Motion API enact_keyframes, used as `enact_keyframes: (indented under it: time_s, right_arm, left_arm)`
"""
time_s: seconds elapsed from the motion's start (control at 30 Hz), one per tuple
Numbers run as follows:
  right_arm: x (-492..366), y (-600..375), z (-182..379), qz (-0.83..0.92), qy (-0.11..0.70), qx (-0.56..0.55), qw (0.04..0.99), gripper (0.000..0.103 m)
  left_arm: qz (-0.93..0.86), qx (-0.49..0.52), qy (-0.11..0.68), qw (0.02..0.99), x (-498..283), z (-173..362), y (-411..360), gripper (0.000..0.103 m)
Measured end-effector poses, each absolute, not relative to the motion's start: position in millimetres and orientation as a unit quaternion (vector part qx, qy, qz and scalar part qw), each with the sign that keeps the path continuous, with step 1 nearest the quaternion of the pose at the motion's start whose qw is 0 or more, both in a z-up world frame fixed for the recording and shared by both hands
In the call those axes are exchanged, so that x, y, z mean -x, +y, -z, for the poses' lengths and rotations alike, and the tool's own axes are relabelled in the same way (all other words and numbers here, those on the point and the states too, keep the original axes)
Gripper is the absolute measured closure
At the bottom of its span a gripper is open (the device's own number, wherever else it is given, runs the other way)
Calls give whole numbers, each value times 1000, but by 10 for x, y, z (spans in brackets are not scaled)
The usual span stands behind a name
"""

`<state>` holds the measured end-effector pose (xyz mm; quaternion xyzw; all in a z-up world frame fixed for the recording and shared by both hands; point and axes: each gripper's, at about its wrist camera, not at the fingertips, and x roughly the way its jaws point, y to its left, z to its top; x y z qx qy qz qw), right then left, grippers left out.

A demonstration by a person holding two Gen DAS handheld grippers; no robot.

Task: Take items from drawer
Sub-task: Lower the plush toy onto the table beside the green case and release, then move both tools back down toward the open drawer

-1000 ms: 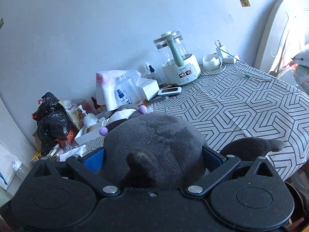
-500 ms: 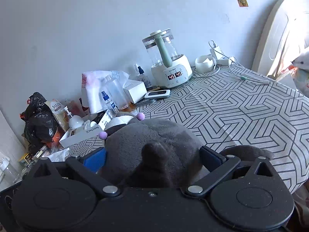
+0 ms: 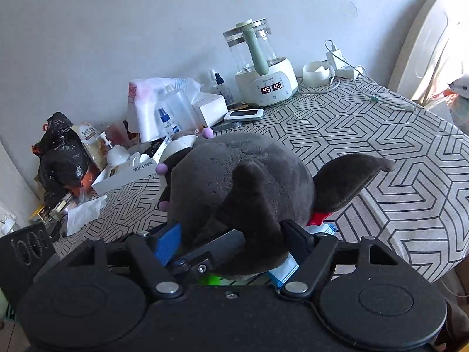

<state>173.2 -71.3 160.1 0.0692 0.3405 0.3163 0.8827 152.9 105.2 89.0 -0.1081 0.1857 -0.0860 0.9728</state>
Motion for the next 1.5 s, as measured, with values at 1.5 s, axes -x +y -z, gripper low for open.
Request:
enact_keyframes:
  time_s: [1.5]
  right_arm:
    - [-475, -2275, -282, -252, 514, -91, 815, 29]
  left_arm:
    - [225, -27, 404, 886, -613, 379, -735, 0]
